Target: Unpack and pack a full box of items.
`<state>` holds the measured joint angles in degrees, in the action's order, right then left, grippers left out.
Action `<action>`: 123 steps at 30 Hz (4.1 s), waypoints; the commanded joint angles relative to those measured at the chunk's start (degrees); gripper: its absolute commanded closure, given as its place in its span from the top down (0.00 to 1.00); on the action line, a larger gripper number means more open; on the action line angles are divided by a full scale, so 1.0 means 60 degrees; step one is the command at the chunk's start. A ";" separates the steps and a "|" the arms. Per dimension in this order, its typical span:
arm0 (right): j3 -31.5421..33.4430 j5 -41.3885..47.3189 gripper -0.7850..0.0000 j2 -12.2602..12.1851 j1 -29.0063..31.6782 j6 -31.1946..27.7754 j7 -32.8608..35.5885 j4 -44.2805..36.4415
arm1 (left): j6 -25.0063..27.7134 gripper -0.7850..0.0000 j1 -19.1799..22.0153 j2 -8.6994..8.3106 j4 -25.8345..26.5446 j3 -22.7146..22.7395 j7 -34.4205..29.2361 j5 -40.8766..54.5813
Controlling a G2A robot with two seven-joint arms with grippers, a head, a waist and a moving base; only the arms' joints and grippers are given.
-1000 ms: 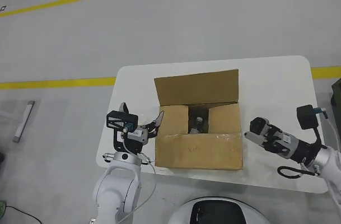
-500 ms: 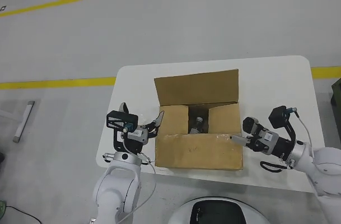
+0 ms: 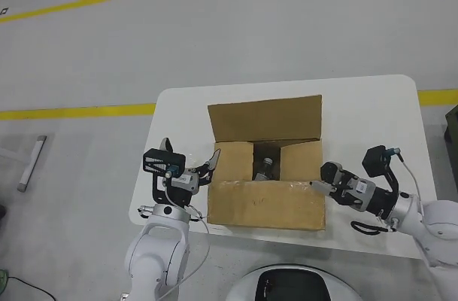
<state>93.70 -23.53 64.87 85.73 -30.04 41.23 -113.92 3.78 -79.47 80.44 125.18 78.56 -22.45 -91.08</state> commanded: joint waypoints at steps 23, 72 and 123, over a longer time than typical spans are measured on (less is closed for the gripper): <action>0.0125 0.1196 0.47 -0.0352 0.0424 -0.0531 0.1367 -0.0461 | 0.0000 1.00 0.0000 0.0000 0.0000 0.0000 0.0000 0.0000; 0.1019 -0.6594 0.13 -0.0540 0.2440 -0.2263 -0.5149 -0.2159 | 0.1685 1.00 0.0778 -0.0048 -0.0048 -0.1743 -0.2772 -0.2608; 0.0146 -0.0614 0.00 -0.1145 0.1955 -0.2697 0.0332 -0.0850 | 0.3162 1.00 0.0182 -0.0292 0.0559 -0.1617 -0.3084 -0.1008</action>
<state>94.76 -26.24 57.98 97.46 -46.49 43.70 -119.22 23.20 -78.48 78.65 129.17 69.33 -41.07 -97.15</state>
